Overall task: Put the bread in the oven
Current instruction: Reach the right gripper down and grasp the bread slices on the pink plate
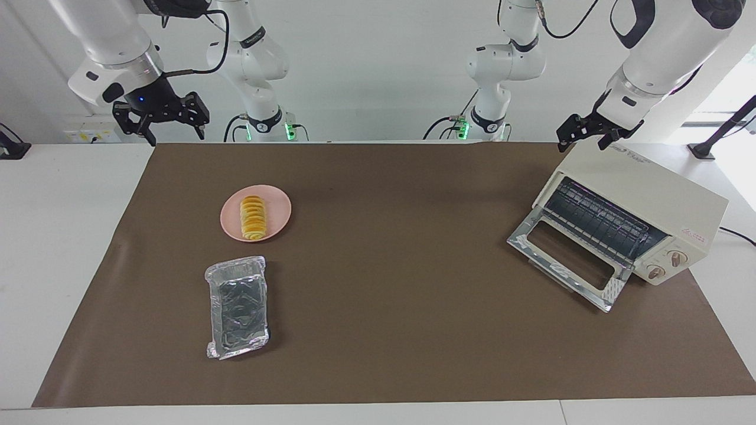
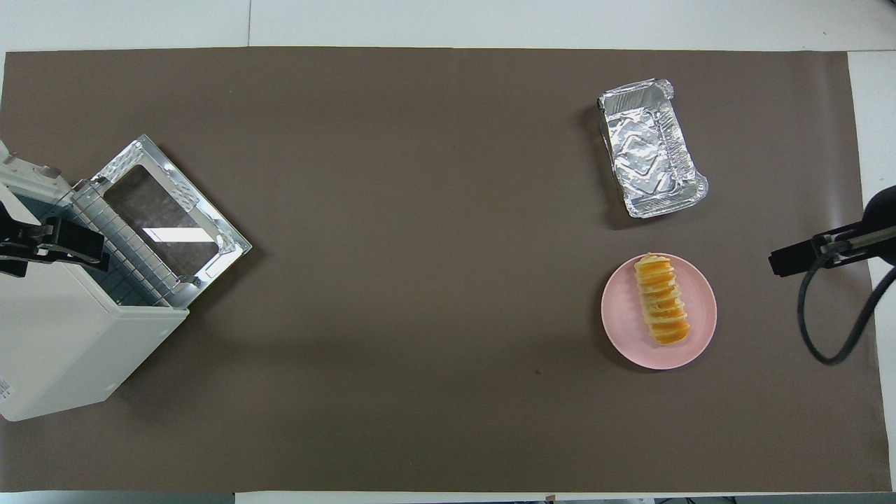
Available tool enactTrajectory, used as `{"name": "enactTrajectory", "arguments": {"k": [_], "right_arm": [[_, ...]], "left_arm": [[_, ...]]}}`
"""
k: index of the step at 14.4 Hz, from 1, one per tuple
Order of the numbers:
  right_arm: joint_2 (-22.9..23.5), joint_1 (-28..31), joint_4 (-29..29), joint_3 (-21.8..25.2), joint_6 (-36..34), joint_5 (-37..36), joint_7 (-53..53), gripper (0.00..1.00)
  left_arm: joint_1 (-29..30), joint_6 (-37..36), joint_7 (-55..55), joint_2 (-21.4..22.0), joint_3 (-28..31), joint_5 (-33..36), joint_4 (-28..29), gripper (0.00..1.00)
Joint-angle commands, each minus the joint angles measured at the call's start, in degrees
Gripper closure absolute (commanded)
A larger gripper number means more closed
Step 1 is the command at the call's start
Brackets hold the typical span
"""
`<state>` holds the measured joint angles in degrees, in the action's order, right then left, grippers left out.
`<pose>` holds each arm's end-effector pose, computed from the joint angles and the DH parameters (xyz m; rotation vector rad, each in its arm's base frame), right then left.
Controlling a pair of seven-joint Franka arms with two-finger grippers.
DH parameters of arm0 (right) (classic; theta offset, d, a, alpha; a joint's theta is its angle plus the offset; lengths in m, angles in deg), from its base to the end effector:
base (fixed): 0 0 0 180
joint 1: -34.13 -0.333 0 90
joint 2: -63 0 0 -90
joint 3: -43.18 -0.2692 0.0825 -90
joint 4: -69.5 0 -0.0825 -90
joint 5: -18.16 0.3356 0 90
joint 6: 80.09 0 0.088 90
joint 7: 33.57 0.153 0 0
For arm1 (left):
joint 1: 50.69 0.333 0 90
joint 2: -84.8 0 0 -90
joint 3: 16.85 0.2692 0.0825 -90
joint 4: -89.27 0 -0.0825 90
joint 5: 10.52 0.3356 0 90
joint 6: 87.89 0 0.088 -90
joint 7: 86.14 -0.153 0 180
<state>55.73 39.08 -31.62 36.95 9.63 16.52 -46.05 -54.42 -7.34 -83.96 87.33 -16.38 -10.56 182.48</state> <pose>0.4650 0.0080 0.5111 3.0821 0.3712 -0.1190 0.4661 -0.0266 0.5180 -3.1219 0.0296 0.2765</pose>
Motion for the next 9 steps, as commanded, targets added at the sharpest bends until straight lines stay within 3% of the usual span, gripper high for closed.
{"name": "enactTrajectory", "arguments": {"k": [1,3,6,9], "right_arm": [[-7.1,-2.3,-18.3,-0.2,12.4,0.8,3.4,0.00],[-6.4,-4.1,-23.6,-0.2,18.9,1.1,4.8,0.00],[-0.7,-4.8,-31.0,-0.2,32.2,1.1,4.5,0.00],[4.6,-4.2,-34.0,-0.1,42.1,1.0,2.9,0.00]], "left_arm": [[0.9,0.7,-0.1,0.8,-0.6,-0.8,0.5,0.00],[0.8,0.7,-0.1,0.8,-0.6,-0.8,0.5,0.00],[0.8,0.7,-0.1,0.8,-0.6,-0.8,0.5,0.00],[0.9,0.7,-0.1,0.8,-0.6,-0.8,0.5,0.00]]}}
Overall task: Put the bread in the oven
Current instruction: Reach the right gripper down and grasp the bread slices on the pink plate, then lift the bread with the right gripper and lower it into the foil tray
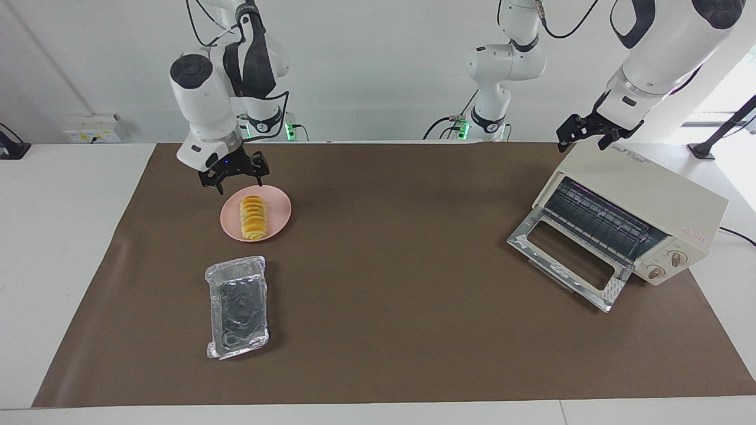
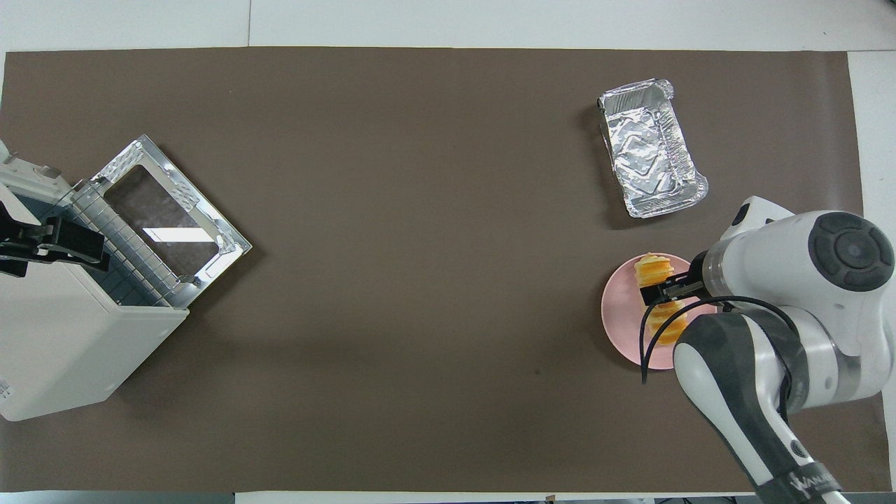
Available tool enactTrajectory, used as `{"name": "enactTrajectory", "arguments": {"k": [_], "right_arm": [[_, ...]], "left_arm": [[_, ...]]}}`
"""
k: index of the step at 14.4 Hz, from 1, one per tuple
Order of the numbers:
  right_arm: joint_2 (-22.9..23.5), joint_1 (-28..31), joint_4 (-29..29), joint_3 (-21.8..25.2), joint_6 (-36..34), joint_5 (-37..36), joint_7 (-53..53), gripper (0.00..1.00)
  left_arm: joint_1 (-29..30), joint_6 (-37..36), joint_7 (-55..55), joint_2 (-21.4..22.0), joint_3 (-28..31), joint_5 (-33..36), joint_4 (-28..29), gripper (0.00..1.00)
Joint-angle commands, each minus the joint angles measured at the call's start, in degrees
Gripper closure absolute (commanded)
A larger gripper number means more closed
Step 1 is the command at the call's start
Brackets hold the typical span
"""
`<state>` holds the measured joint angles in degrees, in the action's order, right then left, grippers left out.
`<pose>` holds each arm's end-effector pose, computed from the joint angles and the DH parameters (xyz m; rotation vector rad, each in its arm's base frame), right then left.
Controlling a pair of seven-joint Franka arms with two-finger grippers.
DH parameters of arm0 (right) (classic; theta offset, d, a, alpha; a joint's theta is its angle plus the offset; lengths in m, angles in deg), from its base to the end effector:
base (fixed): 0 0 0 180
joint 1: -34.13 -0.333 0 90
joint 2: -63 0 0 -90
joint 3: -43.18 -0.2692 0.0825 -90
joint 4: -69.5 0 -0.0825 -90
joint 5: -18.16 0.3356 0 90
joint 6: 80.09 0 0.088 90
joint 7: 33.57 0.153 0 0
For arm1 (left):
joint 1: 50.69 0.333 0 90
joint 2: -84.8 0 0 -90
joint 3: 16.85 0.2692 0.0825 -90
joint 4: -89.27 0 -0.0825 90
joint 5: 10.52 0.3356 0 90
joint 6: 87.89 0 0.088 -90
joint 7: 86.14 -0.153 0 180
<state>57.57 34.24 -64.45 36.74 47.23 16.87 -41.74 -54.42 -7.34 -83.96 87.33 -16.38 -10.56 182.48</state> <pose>0.4528 0.0482 0.3093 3.0858 0.4133 -0.0344 0.4661 -0.0266 0.5180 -3.1219 0.0296 0.2765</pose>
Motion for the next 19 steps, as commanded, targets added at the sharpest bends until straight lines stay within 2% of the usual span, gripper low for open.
{"name": "enactTrajectory", "arguments": {"k": [1,5,6,7,9,10,13,16,17,19], "right_arm": [[3.8,0.7,-1.4,0.1,6.6,0.7,-1.4,0.00],[4.9,0.7,-3.7,0.1,11.8,0.7,-1.3,0.02],[4.9,0.7,-3.9,0.1,12.2,0.7,-1.4,0.14],[4.9,0.7,-4.0,0.1,12.2,0.7,-1.2,0.36],[4.8,0.6,-4.5,0.1,12.2,0.7,-0.6,0.92],[4.7,0.6,-4.7,0.1,12.3,0.7,0.2,1.00],[4.8,0.4,-4.9,0.1,13.8,0.7,0.7,1.00],[5.3,0.8,-2.6,0.1,11.6,0.7,0.6,1.00],[5.7,0.8,0.3,0.1,7.6,0.7,0.9,1.00],[7.9,0.5,10.1,0.1,-2.9,0.7,1.6,1.00]], "left_arm": [[0.9,0.7,-0.1,0.8,-0.6,-0.8,0.5,0.00],[0.9,0.7,-0.1,0.8,-0.6,-0.8,0.5,0.00],[0.9,0.7,-0.1,0.8,-0.6,-0.8,0.5,0.00],[0.9,0.7,-0.1,0.8,-0.6,-0.8,0.5,0.00],[0.9,0.7,-0.1,0.8,-0.6,-0.8,0.5,0.00],[0.8,0.7,-0.1,0.8,-0.6,-0.8,0.5,0.00],[0.9,0.7,0.0,0.8,-0.6,-0.8,0.5,0.00],[0.9,0.7,-0.1,0.8,-0.6,-0.8,0.5,0.00],[0.9,0.7,-0.1,0.8,-0.6,-0.8,0.5,0.00],[0.8,0.7,-0.1,0.8,-0.6,-0.8,0.5,0.00]]}}
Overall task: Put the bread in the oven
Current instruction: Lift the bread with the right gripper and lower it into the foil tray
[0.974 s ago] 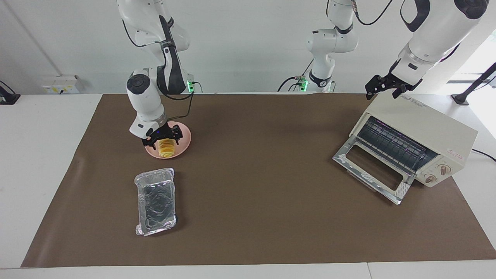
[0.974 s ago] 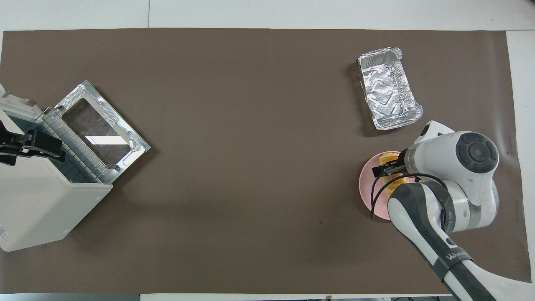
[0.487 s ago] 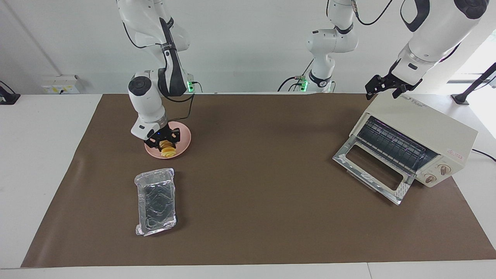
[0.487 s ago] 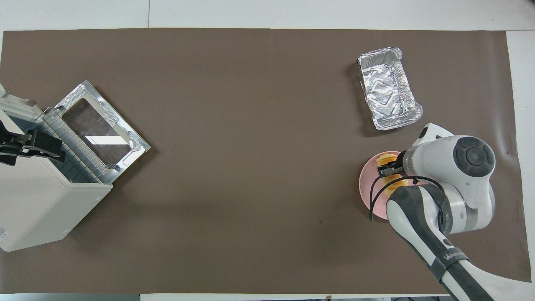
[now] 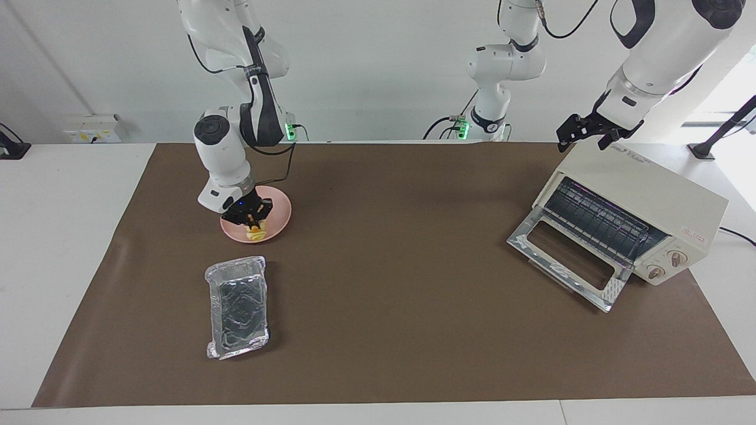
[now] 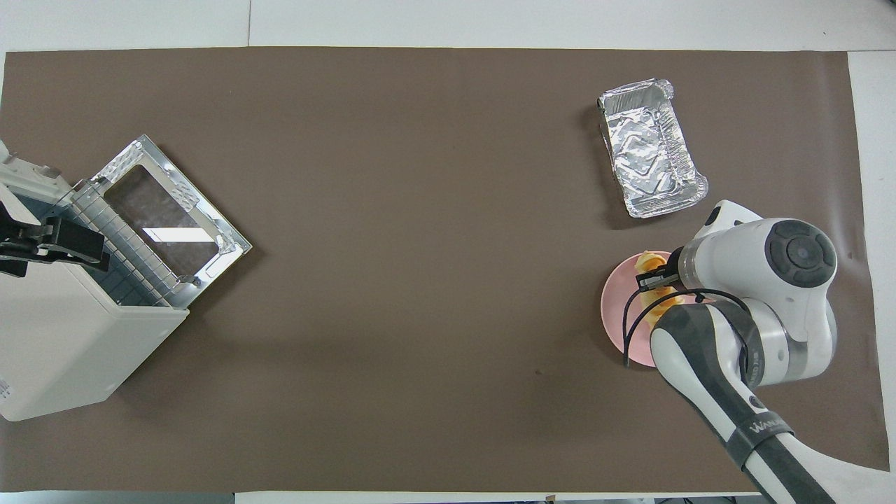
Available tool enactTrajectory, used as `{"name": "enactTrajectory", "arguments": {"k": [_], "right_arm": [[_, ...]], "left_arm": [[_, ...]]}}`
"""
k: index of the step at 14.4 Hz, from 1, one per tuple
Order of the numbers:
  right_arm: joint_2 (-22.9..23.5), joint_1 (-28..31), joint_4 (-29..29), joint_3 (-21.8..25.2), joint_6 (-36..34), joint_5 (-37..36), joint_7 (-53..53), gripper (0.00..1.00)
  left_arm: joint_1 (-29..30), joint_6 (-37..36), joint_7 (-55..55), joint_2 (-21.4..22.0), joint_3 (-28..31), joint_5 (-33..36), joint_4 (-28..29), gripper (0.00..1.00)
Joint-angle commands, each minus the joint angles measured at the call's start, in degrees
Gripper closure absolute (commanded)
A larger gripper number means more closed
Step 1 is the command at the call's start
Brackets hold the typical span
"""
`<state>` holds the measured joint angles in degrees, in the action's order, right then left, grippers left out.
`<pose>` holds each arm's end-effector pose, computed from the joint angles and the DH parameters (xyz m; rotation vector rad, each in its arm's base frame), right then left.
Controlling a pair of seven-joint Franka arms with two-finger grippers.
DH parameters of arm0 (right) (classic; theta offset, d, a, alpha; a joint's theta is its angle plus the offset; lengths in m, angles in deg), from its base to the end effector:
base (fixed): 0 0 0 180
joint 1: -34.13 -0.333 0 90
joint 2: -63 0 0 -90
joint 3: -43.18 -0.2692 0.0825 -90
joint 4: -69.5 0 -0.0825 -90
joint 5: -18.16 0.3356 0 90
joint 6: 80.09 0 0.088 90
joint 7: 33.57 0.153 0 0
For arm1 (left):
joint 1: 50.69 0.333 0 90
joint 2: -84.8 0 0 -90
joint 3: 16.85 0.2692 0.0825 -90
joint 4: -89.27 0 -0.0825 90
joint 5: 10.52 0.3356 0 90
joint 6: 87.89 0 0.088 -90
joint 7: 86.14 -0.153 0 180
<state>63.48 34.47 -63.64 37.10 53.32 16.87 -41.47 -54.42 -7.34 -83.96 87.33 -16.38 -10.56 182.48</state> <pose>0.4698 0.0461 0.2764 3.1011 0.3953 -0.0061 0.4661 -0.0266 0.5180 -3.1219 0.0296 0.2765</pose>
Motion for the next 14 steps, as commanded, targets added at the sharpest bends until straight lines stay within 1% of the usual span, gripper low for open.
{"name": "enactTrajectory", "arguments": {"k": [1,3,4,6,7,8,11,12,14], "right_arm": [[4.2,0.4,15.9,-0.2,-14.0,0.7,1.5,1.00],[8.1,0.2,27.4,-0.2,-21.0,0.7,1.4,1.00],[9.7,0.1,31.3,-0.2,-21.8,0.5,1.3,1.00],[12.5,0.0,35.7,-0.2,-20.8,-0.3,1.0,1.00],[14.9,0.1,38.2,-0.2,-20.9,-0.5,1.0,1.00],[18.1,0.1,41.4,-0.2,-21.9,-0.7,0.8,1.00],[33.3,-0.1,59.3,-0.2,-25.0,-2.8,-1.1,1.00],[36.7,-0.2,62.4,-0.1,-24.9,-3.1,-1.2,1.00],[40.3,-0.5,63.7,-0.2,-21.9,-3.7,-1.1,1.00]], "left_arm": [[0.8,0.7,-0.1,0.8,-0.6,-0.8,0.5,0.00],[0.9,0.7,-0.1,0.8,-0.6,-0.8,0.5,0.00],[0.9,0.7,0.0,0.8,-0.6,-0.8,0.5,0.00],[0.9,0.7,-0.1,0.8,-0.6,-0.8,0.5,0.00],[0.9,0.7,-0.1,0.8,-0.6,-0.8,0.5,0.00],[0.8,0.7,-0.1,0.8,-0.6,-0.8,0.5,0.00],[0.9,0.7,-0.1,0.8,-0.6,-0.8,0.5,0.00],[0.8,0.7,-0.1,0.8,-0.6,-0.8,0.5,0.00],[0.9,0.7,-0.1,0.8,-0.6,-0.8,0.5,0.00]]}}
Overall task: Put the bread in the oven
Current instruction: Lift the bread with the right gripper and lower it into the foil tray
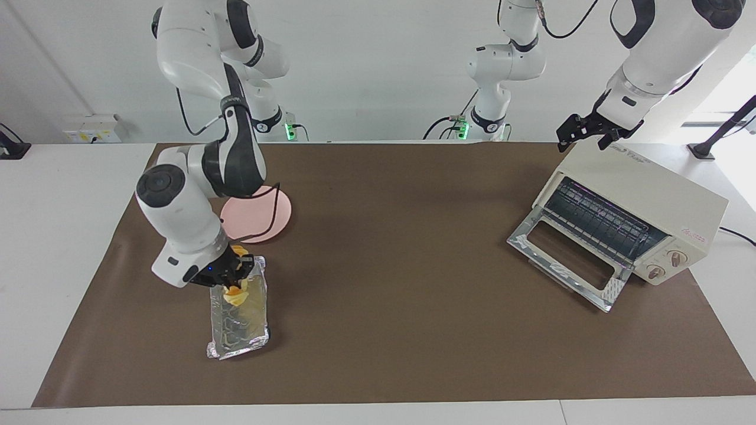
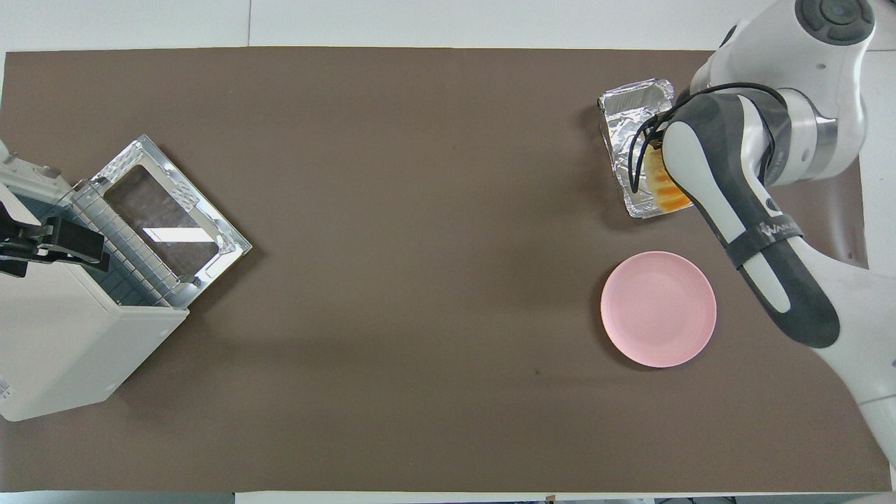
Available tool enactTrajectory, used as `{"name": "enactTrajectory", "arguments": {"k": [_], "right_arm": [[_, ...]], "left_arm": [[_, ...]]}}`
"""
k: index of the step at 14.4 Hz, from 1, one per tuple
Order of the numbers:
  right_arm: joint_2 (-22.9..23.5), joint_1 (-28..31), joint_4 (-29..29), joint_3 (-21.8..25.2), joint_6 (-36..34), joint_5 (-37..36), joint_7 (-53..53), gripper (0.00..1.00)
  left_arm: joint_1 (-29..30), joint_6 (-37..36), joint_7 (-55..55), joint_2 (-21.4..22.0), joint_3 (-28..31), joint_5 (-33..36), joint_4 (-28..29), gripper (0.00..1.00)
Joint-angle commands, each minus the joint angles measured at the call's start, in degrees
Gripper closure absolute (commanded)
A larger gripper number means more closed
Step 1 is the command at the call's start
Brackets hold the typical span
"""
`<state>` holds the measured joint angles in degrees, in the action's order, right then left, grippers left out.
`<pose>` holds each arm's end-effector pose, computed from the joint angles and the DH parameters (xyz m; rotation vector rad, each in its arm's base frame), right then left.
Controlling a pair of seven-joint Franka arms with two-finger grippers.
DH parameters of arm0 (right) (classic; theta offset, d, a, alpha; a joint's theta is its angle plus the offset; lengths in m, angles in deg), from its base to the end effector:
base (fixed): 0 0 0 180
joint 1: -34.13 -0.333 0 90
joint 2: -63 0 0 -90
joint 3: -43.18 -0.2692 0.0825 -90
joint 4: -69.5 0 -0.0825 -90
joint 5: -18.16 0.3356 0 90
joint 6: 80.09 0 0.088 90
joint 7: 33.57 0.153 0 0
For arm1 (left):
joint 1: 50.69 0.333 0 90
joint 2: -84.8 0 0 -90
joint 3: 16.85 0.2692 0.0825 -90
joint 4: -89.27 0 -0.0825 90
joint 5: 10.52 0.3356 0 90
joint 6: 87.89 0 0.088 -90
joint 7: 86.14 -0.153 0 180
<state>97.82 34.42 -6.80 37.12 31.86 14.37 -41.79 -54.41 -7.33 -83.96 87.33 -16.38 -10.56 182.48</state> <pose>0.6529 0.0476 0.3128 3.1154 0.3899 0.0279 0.4661 -0.0265 0.5180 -3.1220 0.0293 0.2762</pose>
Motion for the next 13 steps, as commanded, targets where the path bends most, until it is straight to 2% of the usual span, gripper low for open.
{"name": "enactTrajectory", "arguments": {"k": [1,3,5,6,7,9,11,13], "right_arm": [[7.0,-0.7,6.8,-0.1,1.1,-1.2,-0.8,1.00],[7.5,-1.2,6.1,-0.1,3.9,-0.9,-0.3,1.00],[6.8,-0.4,2.1,-0.1,7.8,-0.5,-0.2,1.00],[6.6,-0.3,1.3,-0.1,8.2,-0.3,-0.1,0.77],[6.1,-0.2,1.5,-0.1,7.0,0.0,0.0,0.05],[5.0,-0.4,2.8,0.1,1.5,-0.3,0.0,0.03],[5.4,-0.4,6.8,0.1,-2.3,-0.5,0.1,0.03],[6.0,0.4,8.9,0.3,-3.0,-1.0,-0.9,0.04]], "left_arm": [[0.9,0.7,-0.1,0.8,-0.6,-0.8,0.5,0.00],[0.9,0.7,-0.1,0.8,-0.6,-0.8,0.5,0.00],[0.9,0.7,-0.1,0.8,-0.6,-0.8,0.5,0.00],[0.9,0.7,-0.1,0.8,-0.6,-0.8,0.5,0.00],[0.9,0.7,-0.1,0.8,-0.6,-0.8,0.5,0.00],[0.9,0.7,-0.1,0.8,-0.6,-0.8,0.5,0.00],[0.9,0.7,-0.1,0.8,-0.6,-0.8,0.5,0.00],[0.9,0.7,-0.1,0.8,-0.6,-0.8,0.5,0.00]]}}
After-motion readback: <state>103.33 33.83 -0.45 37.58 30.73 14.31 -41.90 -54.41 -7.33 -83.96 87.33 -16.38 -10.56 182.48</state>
